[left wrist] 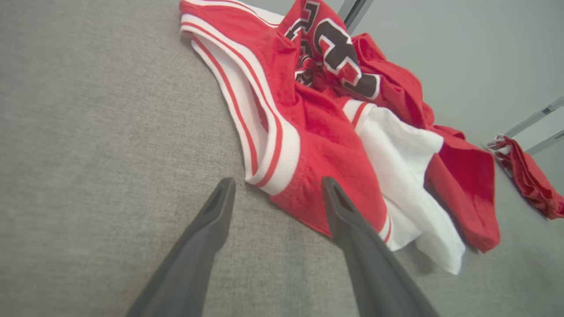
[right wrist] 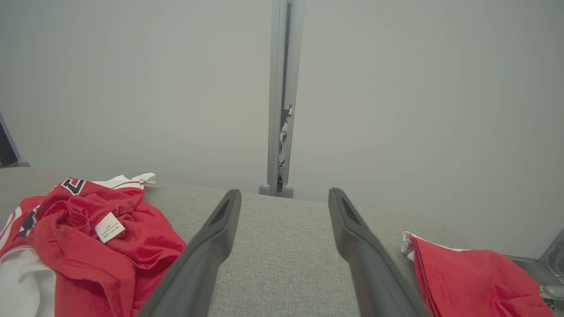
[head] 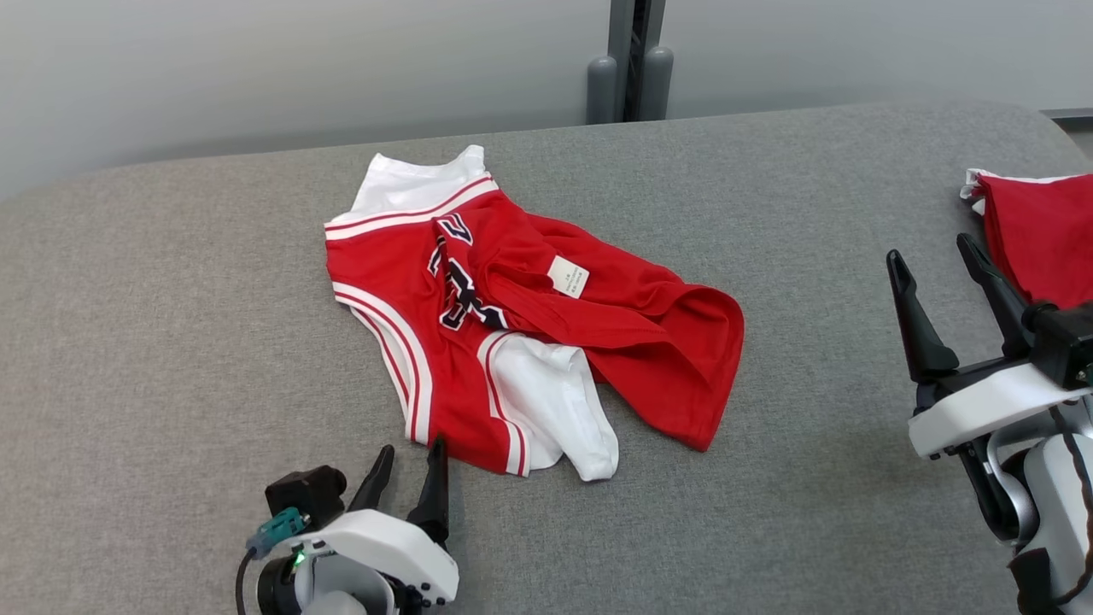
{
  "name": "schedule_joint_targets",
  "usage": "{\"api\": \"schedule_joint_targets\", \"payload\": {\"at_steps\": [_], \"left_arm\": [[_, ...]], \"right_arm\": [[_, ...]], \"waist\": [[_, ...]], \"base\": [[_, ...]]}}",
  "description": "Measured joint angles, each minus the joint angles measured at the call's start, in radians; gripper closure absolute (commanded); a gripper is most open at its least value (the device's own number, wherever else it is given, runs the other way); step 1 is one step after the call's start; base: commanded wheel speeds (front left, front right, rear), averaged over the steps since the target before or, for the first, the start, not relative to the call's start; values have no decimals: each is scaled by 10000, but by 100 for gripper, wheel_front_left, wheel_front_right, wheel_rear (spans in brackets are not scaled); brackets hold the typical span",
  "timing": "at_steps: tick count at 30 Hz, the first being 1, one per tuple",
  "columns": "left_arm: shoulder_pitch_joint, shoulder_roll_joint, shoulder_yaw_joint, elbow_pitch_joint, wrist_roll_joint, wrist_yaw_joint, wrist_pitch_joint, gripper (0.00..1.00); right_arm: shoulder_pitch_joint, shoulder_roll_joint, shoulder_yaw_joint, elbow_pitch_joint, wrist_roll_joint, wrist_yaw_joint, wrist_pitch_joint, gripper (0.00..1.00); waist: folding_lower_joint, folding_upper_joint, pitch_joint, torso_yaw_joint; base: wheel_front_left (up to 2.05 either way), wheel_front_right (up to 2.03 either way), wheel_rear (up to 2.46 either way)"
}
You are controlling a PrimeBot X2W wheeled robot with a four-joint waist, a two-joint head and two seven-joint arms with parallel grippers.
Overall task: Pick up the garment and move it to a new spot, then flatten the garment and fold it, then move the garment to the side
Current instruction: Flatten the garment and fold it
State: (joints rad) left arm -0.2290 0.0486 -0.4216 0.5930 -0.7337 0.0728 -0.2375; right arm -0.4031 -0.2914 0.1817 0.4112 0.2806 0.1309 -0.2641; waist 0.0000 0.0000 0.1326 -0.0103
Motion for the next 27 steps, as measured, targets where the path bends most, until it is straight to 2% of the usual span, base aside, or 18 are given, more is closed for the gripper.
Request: {"api": "schedule_joint_targets", "payload": {"at_steps": [9,10,11,12,13,14,15,22,27], "left_arm": [[-656,-6,-754,744,-1622,61,157,0],[-710,-6,-815,811,-1770,48,153,10],[-761,-2,-861,861,-1910,-12,119,38],[-830,-2,-922,907,-2036,-52,90,56],[-885,-2,-991,930,-2142,-163,77,63],[-928,-2,-1057,966,-2240,-207,58,97],[-971,-4,-1114,1009,-2343,-255,27,100],[-1298,13,-1221,1373,-2169,-274,-155,100],[-1479,514,-1152,1448,-1379,-92,-217,100]], "right_arm": [[34,19,-77,-117,-17,0,0,0],[35,21,-86,-134,-17,0,0,0],[35,21,-90,-146,-19,0,0,0],[35,21,-98,-150,-19,0,0,0],[35,21,-107,-151,-25,0,0,0],[35,29,-115,-157,-54,0,0,0],[36,42,-115,-167,-88,0,0,0],[57,104,-107,-176,-180,0,0,0],[96,127,-134,-161,-192,0,0,0]], "waist": [[0,0,163,-274],[0,0,177,-287],[0,0,191,-296],[0,0,205,-301],[0,0,217,-303],[0,0,229,-301],[1,0,241,-297],[0,0,258,-213],[0,0,169,-44]], "base": [[0,0,0],[0,0,0],[0,0,0],[0,0,0],[0,0,0],[0,0,0],[0,0,0],[0,0,0],[0,0,0]]}}
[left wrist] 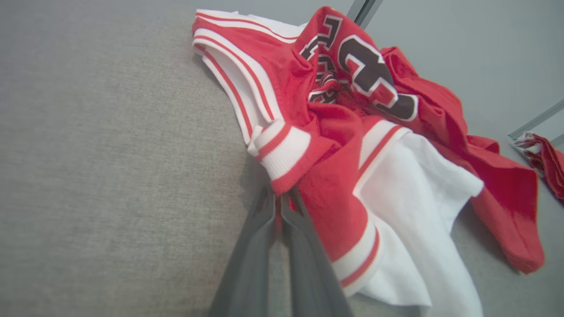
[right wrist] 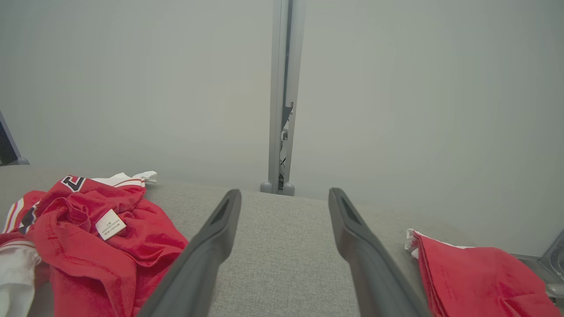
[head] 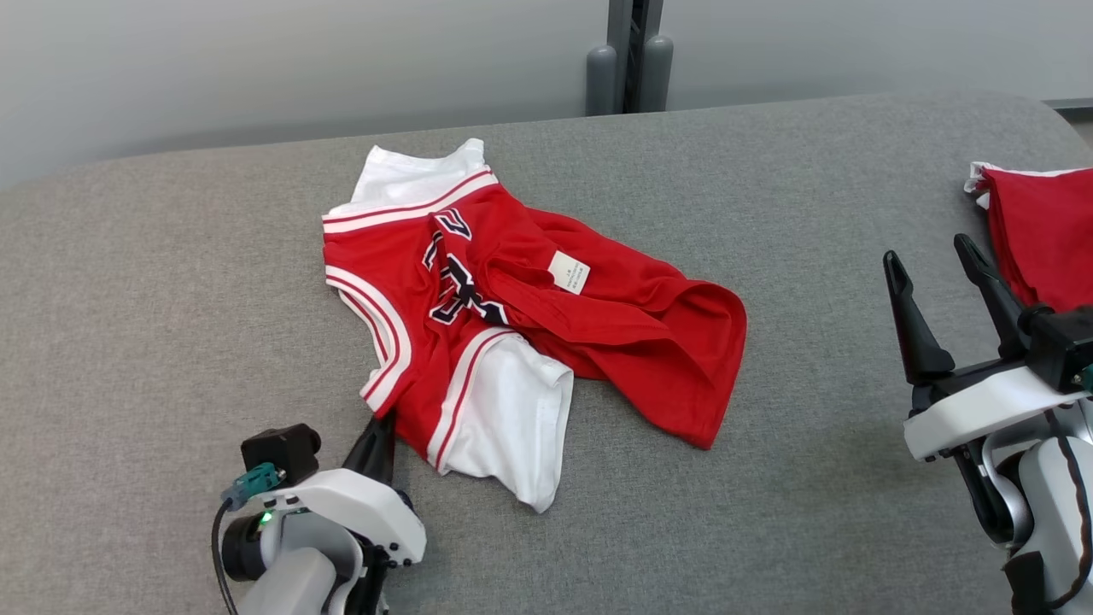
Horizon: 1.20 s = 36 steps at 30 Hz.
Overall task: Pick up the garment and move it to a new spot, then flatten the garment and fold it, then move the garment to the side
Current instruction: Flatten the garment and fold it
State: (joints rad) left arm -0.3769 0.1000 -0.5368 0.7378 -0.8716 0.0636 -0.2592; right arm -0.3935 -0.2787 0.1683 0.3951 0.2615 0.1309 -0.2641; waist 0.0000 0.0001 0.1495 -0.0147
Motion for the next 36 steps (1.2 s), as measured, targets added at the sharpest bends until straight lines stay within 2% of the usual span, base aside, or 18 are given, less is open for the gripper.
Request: {"api": "schedule_joint_targets", "payload": {"at_steps": [7,17,20,22,23,31,36], "left_arm": [[-231,1273,-414,-311,1179,36,105,100],[-595,3459,-947,-1258,1965,-144,1641,100],[-603,3919,-1147,-1523,2119,-232,2201,100],[-601,3983,-1124,-1722,2102,-157,2311,17],[-601,3985,-1110,-1829,2102,-79,2316,0],[-230,3699,-546,-2393,1810,1037,1787,0],[92,3373,-50,-2890,1605,1707,943,0]], "right_arm": [[73,146,125,92,-88,0,0,0],[160,491,263,314,-153,0,0,0],[193,550,280,341,-155,0,-2,0],[213,581,293,372,-155,0,0,0],[221,606,299,382,-155,0,-2,0],[349,644,485,387,-171,0,0,0],[442,591,566,221,-173,0,0,0]], "waist": [[0,0,-272,248],[0,0,-599,499],[0,0,-649,519],[0,0,-682,531],[0,0,-698,535],[0,0,-845,609],[0,0,-941,737]], "base": [[0,0,0],[0,0,0],[0,0,0],[0,0,0],[0,0,0],[0,0,0],[0,0,0]]}}
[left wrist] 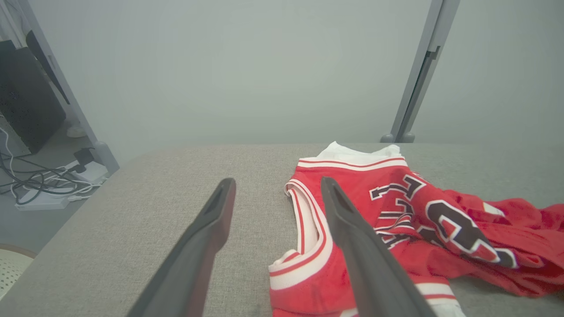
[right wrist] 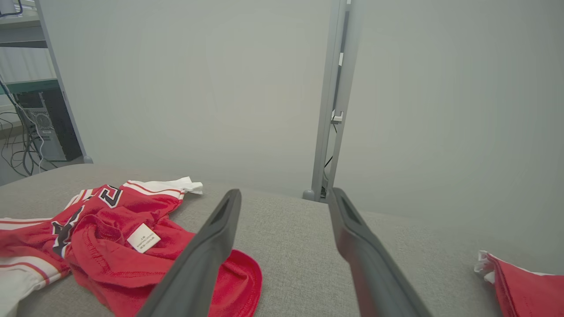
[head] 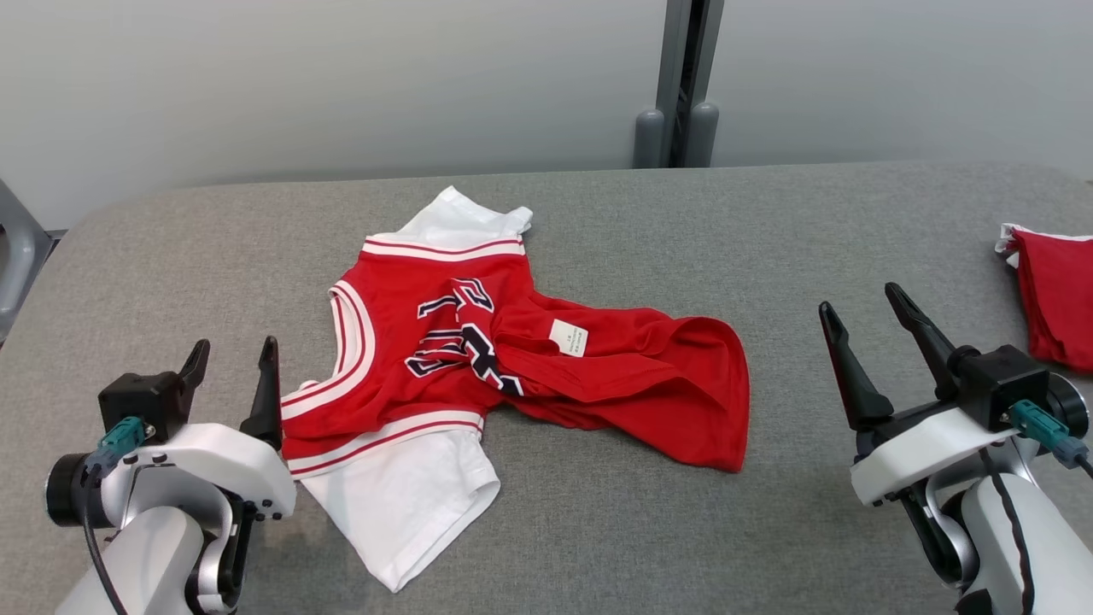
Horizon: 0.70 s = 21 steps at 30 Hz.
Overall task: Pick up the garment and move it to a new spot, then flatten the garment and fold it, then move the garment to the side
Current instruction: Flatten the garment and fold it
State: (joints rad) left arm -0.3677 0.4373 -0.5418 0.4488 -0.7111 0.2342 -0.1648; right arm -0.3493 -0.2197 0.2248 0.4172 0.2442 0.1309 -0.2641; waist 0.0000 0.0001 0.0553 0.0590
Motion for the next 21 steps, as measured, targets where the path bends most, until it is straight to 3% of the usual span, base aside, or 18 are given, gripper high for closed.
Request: {"api": "schedule_joint_targets", "payload": {"at_steps": [5,6,11,17,21], "left_arm": [[385,-548,604,-922,-240,174,-819,0],[580,-869,920,-1354,-186,117,-928,0],[1433,-2033,2201,-2778,1051,-430,-968,0],[2832,-3283,3221,-3338,2719,-1340,-968,0],[3429,-3659,3708,-3177,3175,-1927,-968,0]], "right_arm": [[128,-40,105,-412,-29,0,0,0],[203,-67,84,-619,-27,0,0,0],[569,-56,35,-1116,-61,0,0,0],[902,52,148,-1269,-142,0,0,0],[974,132,169,-1267,-144,0,0,0]], "waist": [[0,0,-8,154],[0,0,-13,259],[0,0,-33,572],[0,0,-140,782],[0,0,-187,859]], "base": [[0,0,0],[0,0,0],[0,0,0],[0,0,0],[0,0,0]]}}
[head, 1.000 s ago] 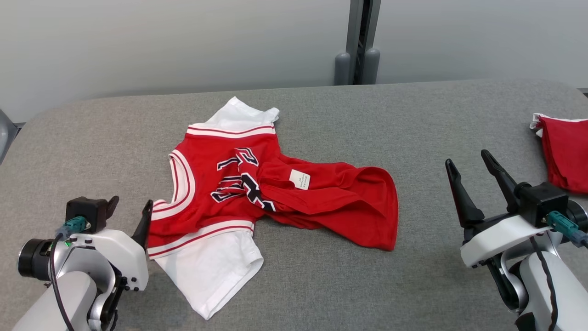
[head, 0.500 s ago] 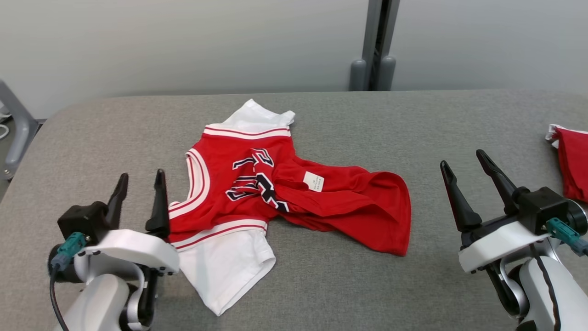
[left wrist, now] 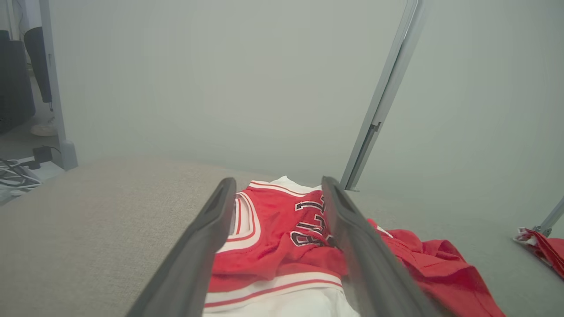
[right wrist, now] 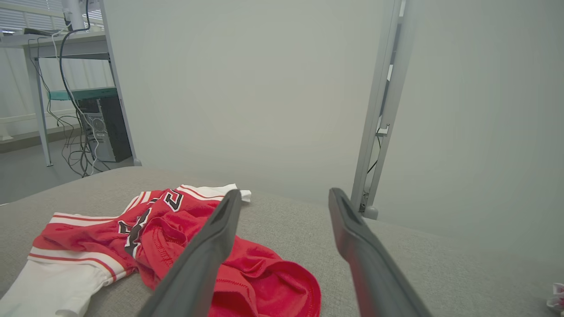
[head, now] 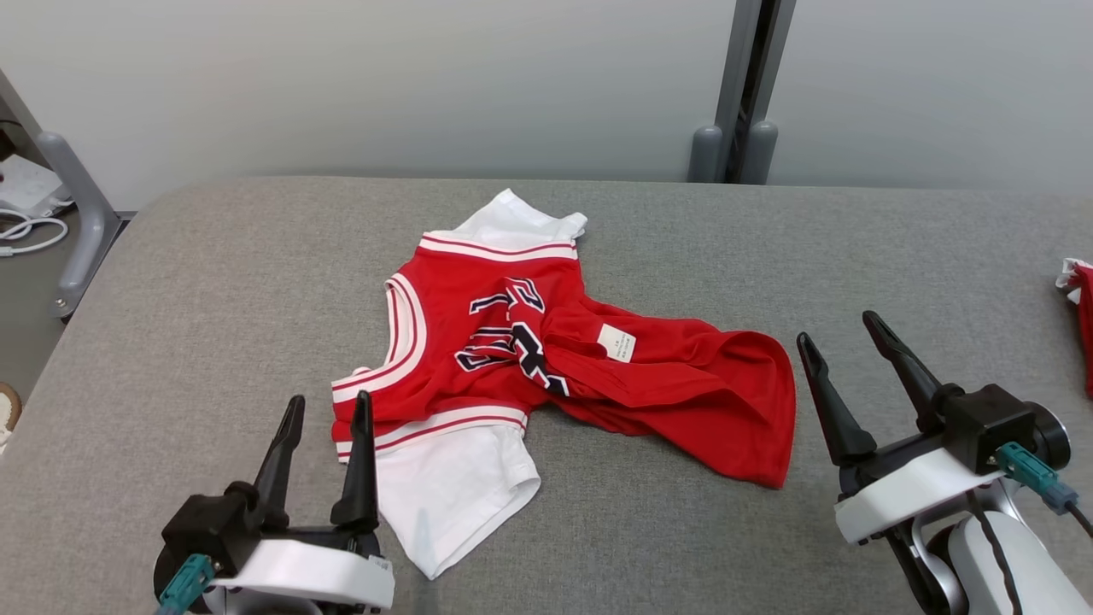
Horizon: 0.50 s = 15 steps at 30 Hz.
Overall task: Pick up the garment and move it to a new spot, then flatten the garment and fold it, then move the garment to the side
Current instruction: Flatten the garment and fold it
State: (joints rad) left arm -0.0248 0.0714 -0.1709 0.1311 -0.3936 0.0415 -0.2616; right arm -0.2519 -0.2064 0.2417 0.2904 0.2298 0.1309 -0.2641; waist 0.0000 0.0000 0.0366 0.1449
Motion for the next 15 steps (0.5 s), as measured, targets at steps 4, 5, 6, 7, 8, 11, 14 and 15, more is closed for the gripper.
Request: {"api": "schedule_joint_targets", "payload": {"at_steps": [4,5,6,7,8,11,14,15], "left_arm": [[47,-182,280,174,259,-397,0,0],[45,-196,313,242,301,-458,0,0],[37,-198,357,311,336,-512,0,0],[5,-199,383,364,351,-564,0,0],[-36,-199,393,391,364,-591,0,0],[-230,-219,219,424,201,-581,0,0],[-290,-222,44,445,73,-477,0,0],[-298,-217,-27,454,23,-441,0,0]], "right_arm": [[21,8,102,90,0,0,-2,0],[20,4,144,125,4,0,-2,0],[12,-2,213,155,12,0,-2,0],[-8,-2,320,199,15,0,0,0],[-56,-6,470,261,48,0,0,0],[-322,-63,1018,500,107,0,15,0],[-687,-153,1641,869,228,0,188,0],[-797,-188,1864,1003,255,0,207,0]], "waist": [[1,0,32,107],[1,0,49,145],[0,0,75,186],[0,0,107,228],[1,0,144,276],[0,0,273,460],[1,0,411,700],[1,0,460,790]], "base": [[0,0,0],[0,0,0],[0,0,0],[0,0,0],[0,0,0],[0,0,0],[0,0,0],[0,0,0]]}}
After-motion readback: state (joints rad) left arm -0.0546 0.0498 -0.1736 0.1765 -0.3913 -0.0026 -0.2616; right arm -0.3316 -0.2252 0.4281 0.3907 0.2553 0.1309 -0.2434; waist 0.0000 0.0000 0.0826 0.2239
